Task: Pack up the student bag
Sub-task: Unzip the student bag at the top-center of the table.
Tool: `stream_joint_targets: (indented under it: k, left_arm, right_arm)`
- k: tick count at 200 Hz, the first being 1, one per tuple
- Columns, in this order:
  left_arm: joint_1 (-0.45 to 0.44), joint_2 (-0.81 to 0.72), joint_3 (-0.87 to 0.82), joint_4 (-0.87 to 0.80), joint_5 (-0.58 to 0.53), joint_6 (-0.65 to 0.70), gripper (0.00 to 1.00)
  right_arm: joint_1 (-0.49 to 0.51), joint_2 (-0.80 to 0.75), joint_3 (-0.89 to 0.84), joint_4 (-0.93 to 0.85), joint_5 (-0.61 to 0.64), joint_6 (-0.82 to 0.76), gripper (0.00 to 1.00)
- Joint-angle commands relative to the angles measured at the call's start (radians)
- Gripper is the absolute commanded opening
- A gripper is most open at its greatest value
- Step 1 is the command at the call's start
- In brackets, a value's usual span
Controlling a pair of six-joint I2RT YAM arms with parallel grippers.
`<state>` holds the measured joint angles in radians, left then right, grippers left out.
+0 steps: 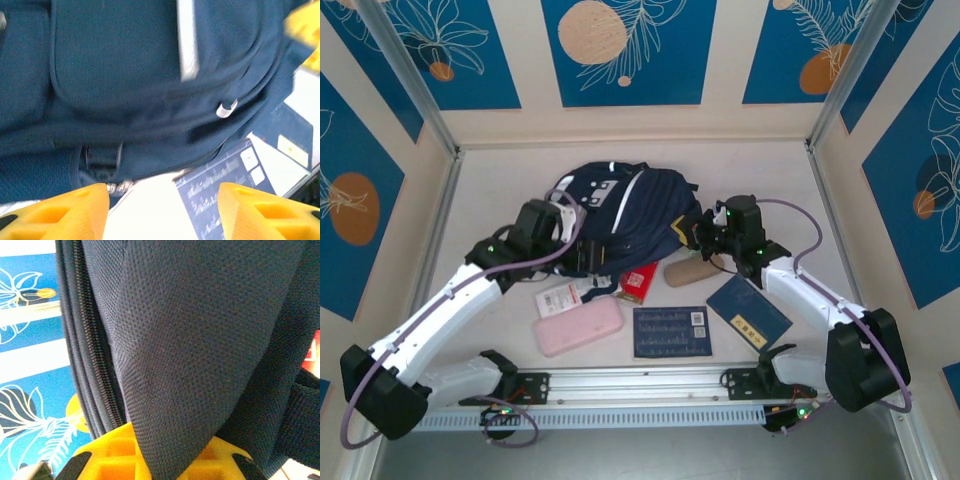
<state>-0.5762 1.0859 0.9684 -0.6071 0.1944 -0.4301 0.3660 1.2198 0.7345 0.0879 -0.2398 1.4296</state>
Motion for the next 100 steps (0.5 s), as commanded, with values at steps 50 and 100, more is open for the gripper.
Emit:
stream_joint_targets:
  k: [50,100]
  left_arm:
    - [0.003,-0.118,-0.241,0.244,0.026,-0.109,0.60]
    - [-0.006,-0.139,-0.390,0.421,0.098,-0.205,0.50]
  right_arm:
    - [-0.024,0.003,0.163,-0.052,-0.028,0.026,0.00]
    - [-0.022,0.029,0.192,-0.059,-0.036,0.050,0.00]
